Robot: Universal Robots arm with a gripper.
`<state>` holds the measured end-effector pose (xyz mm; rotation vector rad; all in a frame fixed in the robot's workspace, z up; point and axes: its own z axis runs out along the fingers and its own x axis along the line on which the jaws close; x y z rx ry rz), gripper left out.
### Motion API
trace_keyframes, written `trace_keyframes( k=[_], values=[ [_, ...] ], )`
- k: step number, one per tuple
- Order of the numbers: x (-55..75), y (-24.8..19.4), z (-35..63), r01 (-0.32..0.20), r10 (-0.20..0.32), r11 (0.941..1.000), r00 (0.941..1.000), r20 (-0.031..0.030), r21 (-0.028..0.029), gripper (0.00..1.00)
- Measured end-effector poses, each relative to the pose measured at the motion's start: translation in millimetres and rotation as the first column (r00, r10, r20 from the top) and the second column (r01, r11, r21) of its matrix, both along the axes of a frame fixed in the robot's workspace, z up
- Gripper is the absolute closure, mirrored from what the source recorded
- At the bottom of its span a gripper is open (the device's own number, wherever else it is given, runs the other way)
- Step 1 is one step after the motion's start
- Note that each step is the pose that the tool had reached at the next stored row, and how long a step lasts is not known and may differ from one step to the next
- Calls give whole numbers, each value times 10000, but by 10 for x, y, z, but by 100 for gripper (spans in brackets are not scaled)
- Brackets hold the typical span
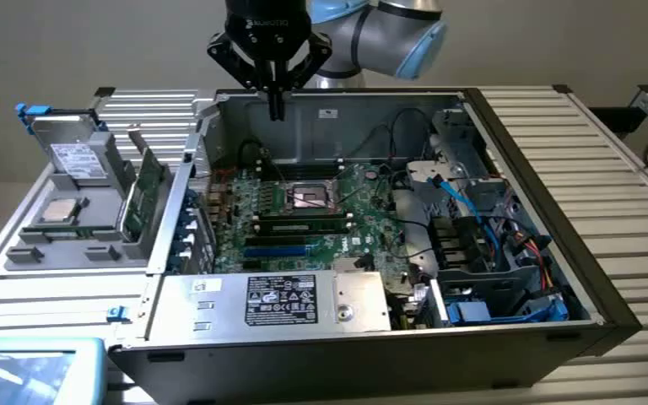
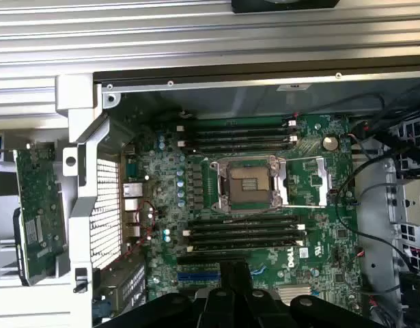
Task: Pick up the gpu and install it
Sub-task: 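Reach for the gpu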
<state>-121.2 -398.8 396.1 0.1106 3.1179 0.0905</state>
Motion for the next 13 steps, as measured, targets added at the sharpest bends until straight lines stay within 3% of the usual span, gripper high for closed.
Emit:
trace_keyframes(
  k=[8, 13],
  values=[
    [-20, -1, 1, 0, 0, 10000, 10000, -1, 0, 88],
    [-166, 2, 0, 1, -1, 10000, 10000, -1, 16, 88]
  ],
)
